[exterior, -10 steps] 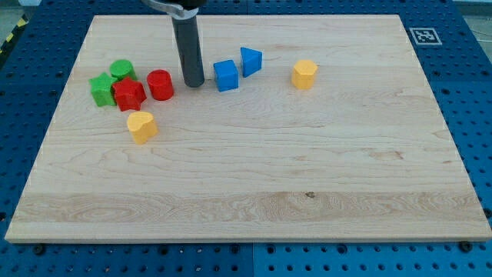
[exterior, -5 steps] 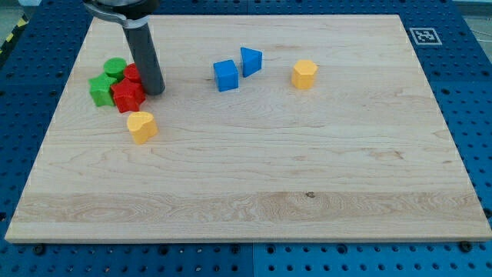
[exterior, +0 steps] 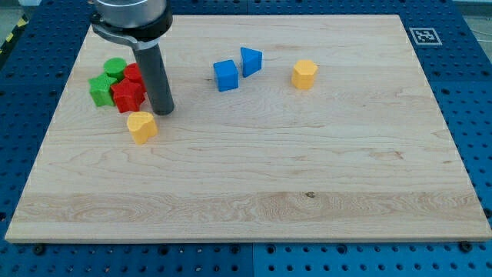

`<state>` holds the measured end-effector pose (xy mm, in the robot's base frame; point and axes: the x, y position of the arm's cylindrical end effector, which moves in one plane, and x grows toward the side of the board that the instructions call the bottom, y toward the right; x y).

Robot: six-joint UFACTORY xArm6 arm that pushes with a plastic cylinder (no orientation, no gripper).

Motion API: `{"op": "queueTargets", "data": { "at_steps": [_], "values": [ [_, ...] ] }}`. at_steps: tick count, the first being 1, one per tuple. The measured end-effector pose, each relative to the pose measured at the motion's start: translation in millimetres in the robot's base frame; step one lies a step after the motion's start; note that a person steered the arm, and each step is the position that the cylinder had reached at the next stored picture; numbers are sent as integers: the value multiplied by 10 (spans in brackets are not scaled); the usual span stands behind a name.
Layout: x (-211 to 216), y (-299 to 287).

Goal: Move the red circle to the top of the red star

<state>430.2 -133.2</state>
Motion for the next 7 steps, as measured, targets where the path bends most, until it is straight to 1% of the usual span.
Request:
{"op": "queueTargets", "data": {
  "at_steps": [2,5,6,7],
  "values": [
    [131,-85],
    [153,-454],
    [256,-601],
    [534,-689]
  ]
}}
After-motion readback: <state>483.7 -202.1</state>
